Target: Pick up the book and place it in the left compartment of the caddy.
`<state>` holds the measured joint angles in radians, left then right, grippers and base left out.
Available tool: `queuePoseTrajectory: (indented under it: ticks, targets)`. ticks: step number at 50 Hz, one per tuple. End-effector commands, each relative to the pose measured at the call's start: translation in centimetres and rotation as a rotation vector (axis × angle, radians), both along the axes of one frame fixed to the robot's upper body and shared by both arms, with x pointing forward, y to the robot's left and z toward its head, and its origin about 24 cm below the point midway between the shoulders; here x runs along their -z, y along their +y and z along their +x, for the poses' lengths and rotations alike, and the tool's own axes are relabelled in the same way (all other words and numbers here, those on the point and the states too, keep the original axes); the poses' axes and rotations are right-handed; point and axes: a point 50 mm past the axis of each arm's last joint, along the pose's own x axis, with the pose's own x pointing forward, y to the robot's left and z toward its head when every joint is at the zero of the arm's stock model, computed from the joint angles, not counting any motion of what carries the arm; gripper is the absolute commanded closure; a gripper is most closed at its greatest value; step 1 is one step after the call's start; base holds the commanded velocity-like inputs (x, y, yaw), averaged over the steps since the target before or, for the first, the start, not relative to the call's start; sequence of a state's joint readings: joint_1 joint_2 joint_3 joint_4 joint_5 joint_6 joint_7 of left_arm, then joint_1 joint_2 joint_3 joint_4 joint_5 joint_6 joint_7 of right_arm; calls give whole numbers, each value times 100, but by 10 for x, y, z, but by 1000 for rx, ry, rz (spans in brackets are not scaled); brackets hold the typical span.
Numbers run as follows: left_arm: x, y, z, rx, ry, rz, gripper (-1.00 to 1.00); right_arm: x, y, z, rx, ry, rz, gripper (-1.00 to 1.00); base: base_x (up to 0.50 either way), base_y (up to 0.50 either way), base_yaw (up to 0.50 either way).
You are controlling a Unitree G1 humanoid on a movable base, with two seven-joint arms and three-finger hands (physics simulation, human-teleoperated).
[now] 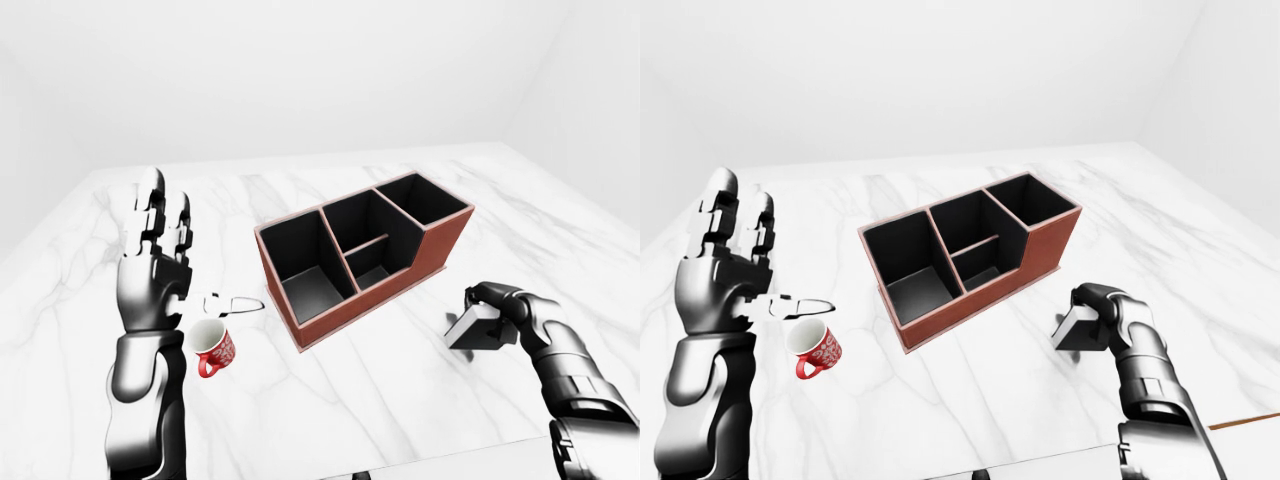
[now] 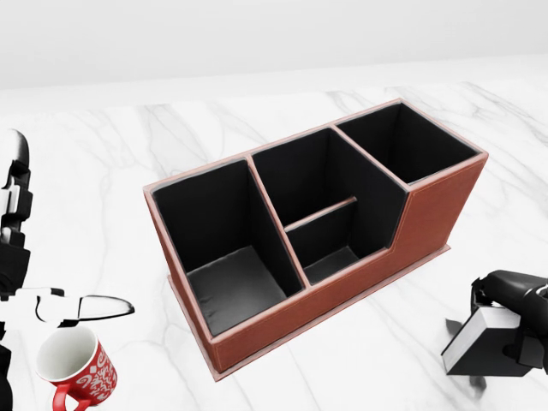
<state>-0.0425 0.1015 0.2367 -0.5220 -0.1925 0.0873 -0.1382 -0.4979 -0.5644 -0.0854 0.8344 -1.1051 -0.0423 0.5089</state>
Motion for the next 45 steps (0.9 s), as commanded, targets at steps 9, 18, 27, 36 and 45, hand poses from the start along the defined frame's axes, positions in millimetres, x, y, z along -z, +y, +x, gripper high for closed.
queuePoseTrajectory:
  ticks: [9,18,27,36,45]
  targets:
    - [3,1,-1,2,12,-5,-100,-36,23,-7,-86,-94,29,100,0,0,0]
    - [4,0,1,14,18,-10,-100,-79,35,-3,-147,-277,-16,100,0,0,0]
    - [6,5,0,2,26,-24,-100,-124,71,-4,-271,-498,-32,100,0,0,0]
    - [12,10,-1,-5,49,-41,-100,-149,98,-7,-368,-623,-28,100,0,0,0]
    - [16,13,1,-12,66,-54,-100,-166,115,-27,-414,-750,17,100,0,0,0]
